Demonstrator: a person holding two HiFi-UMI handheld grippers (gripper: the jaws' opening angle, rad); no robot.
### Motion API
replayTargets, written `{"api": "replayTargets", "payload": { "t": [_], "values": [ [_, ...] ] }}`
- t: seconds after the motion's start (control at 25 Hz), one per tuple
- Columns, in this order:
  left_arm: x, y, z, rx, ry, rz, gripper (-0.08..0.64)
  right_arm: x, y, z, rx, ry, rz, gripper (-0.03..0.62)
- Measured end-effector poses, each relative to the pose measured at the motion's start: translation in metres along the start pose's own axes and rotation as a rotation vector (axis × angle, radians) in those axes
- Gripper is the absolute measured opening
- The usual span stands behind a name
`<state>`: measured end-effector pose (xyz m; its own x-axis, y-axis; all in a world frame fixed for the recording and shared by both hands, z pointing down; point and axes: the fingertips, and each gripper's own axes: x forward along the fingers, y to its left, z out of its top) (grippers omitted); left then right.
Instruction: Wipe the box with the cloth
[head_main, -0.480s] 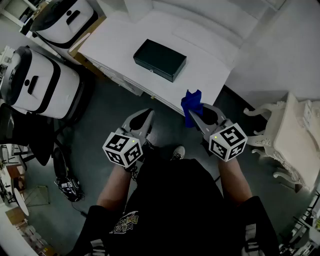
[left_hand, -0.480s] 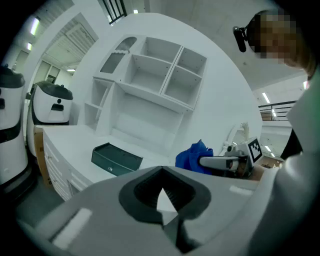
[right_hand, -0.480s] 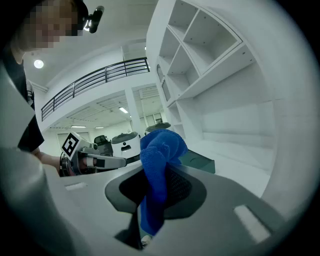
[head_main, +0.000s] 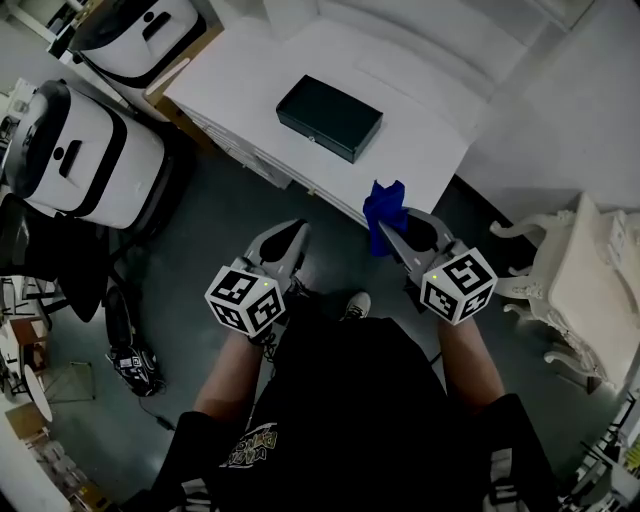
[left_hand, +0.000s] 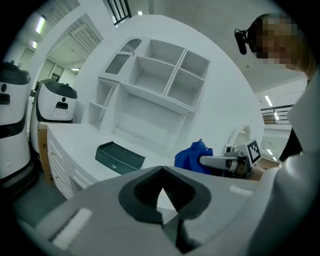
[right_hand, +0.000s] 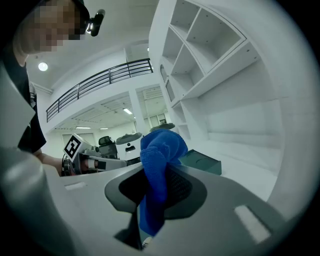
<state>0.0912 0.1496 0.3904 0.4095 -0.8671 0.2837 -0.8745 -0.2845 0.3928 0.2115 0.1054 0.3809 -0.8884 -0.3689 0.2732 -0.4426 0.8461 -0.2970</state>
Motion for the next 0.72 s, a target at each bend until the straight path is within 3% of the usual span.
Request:
{"api": "replayTargets", "payload": {
  "t": [0.72],
  "values": [
    [0.019, 0.006, 0.002, 0.005, 0.022, 0.031, 0.002, -0.001, -0.026, 0.005, 0.033, -0.014, 0.001, 0.1]
  ]
}}
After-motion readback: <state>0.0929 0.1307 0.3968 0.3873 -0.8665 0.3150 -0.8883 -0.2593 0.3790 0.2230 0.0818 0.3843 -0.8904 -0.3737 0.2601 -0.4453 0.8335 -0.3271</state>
